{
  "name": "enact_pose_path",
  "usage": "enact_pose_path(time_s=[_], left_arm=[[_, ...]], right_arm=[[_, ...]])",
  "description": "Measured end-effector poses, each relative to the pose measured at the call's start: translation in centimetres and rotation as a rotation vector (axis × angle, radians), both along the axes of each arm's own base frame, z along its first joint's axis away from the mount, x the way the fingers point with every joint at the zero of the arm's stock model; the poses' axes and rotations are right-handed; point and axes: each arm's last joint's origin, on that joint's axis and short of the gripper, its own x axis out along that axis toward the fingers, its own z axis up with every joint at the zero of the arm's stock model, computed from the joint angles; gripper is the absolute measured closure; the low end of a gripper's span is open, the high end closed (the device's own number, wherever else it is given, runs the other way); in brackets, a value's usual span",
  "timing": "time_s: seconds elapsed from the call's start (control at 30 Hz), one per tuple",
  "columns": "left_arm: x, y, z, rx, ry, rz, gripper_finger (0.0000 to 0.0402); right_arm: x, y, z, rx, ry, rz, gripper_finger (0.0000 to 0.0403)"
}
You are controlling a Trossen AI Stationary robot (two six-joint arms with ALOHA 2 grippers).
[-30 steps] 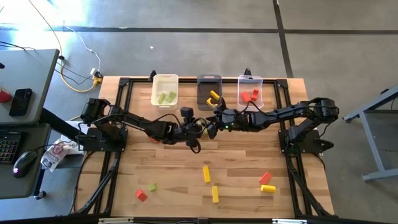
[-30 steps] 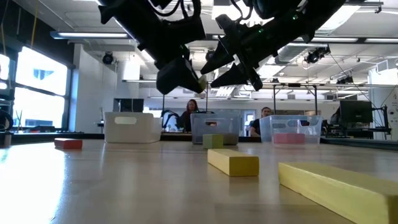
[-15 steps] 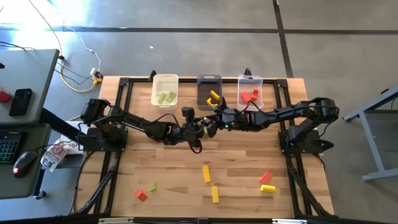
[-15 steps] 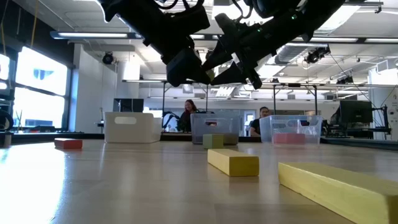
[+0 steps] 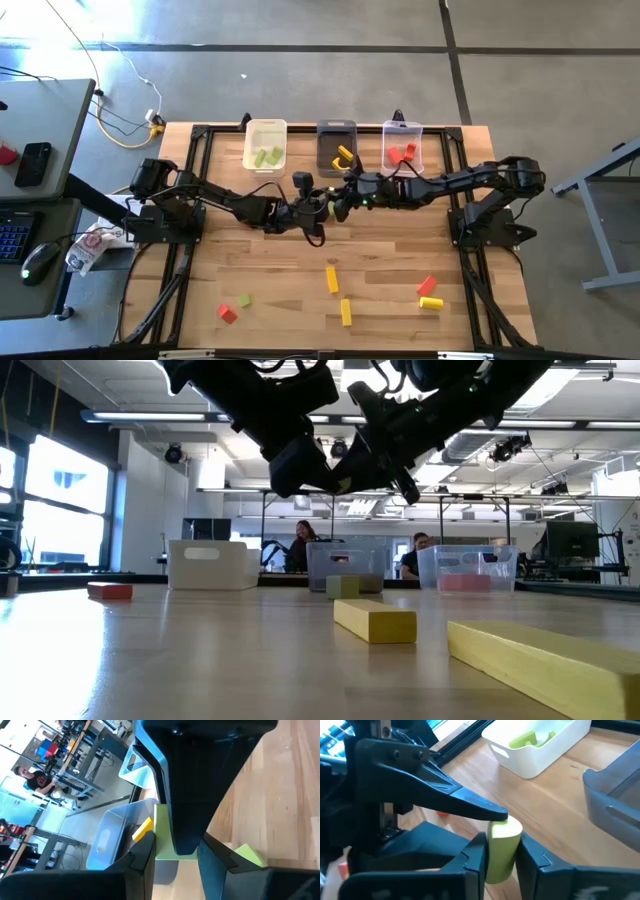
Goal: Sort & place blocks by color
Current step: Put the green block into the white bin
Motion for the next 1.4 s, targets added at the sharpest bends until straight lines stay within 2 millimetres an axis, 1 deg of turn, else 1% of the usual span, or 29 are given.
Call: enact_pose_path(time_s=[0.1, 0.37, 0.57, 0.67, 0.87, 1.1, 1.27, 1.4], left_arm=[[0.01, -0.03, -0.02, 0.000, 0.006, -0.010, 0.0313], [0.00, -0.04, -0.04, -0.002, 0.008, -0.013, 0.0290], [-0.03, 0.18, -0.10, -0.003, 0.015, -0.009, 0.0284], [-0.06, 0.42, -0.08, 0.000, 0.016, 0.002, 0.0290], [-0.15, 0.47, -0.11, 0.009, 0.030, 0.013, 0.0318], [-0.18, 0.47, -0.12, 0.010, 0.036, 0.012, 0.0321], [-0.19, 0.24, -0.13, 0.013, 0.038, 0.009, 0.0322], [-0.20, 0.08, -0.14, 0.023, 0.052, 0.000, 0.0331]], right_arm=[[-0.04, 0.00, -0.08, -0.017, 0.013, 0.006, 0.0356], [-0.04, 0.02, -0.10, -0.020, 0.015, 0.009, 0.0355], [0.03, 0.05, -0.07, -0.012, 0.001, 0.026, 0.0355], [0.06, 0.06, -0.04, -0.005, -0.008, 0.036, 0.0355], [0.09, 0.10, -0.04, 0.014, -0.016, 0.036, 0.0355], [0.11, 0.12, -0.04, 0.032, -0.022, 0.032, 0.0354], [0.12, 0.13, -0.02, 0.036, -0.024, 0.032, 0.0334], [0.12, 0.11, 0.03, 0.021, -0.028, 0.006, 0.0302]])
